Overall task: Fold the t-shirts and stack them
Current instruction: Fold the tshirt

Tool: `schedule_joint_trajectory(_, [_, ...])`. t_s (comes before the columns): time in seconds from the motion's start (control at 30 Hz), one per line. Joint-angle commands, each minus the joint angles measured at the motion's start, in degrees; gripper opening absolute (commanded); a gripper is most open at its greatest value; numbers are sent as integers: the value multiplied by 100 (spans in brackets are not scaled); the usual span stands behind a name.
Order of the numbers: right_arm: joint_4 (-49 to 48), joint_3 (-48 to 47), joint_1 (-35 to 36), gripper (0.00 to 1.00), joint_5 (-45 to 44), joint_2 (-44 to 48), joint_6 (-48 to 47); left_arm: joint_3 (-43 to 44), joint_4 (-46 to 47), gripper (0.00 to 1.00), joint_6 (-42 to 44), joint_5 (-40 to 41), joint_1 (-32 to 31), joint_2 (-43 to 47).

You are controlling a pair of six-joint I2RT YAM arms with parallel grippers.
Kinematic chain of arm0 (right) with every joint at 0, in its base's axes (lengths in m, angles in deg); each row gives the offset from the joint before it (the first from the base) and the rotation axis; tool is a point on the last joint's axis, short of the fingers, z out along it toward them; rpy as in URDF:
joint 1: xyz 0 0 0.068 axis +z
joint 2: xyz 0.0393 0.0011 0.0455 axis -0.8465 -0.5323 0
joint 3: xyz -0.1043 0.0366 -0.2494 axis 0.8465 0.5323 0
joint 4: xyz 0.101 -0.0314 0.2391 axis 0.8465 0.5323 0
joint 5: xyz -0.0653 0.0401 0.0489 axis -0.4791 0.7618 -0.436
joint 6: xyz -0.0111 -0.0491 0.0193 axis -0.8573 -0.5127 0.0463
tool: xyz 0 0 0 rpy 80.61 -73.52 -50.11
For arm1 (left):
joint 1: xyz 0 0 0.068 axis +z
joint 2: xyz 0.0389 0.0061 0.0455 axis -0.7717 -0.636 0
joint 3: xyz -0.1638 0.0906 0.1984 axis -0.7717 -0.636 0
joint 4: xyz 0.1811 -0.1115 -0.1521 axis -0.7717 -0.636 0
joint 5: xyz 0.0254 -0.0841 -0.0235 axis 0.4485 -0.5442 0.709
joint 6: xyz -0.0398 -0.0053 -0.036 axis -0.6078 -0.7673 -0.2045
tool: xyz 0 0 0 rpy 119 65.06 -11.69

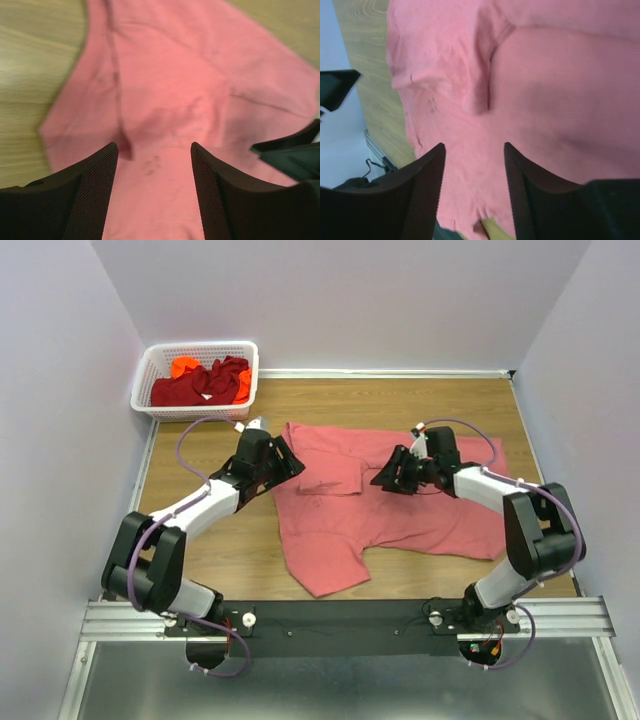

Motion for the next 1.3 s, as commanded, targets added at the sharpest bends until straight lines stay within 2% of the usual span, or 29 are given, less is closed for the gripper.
schedule_joint_trajectory(0.0, [-698,-416,326,55,-178,-573,328,-245,-41,68,798,-479,318,-469])
schedule_joint_trajectory(0.13, [-778,-645,520,45,-309,-1074,310,-297,267,65,905,-866,344,-698])
schedule_joint_trajectory(0.57, [-874,-716,679,39,-257,-1585,345,-271,469,57,1046,-1498,344,-1015])
schedule_joint_trajectory(0.8, [-866,-751,687,34,-143,-1620,249,-297,548,50,993,-1543,309,-1033])
schedule_joint_trajectory(1.03, [-831,-786,687,20,24,-1541,187,-262,575,32,966,-1587,230,-1147])
schedule_joint_trajectory(1.27, [-769,-795,687,15,50,-1532,126,-289,671,32,949,-1447,169,-1226])
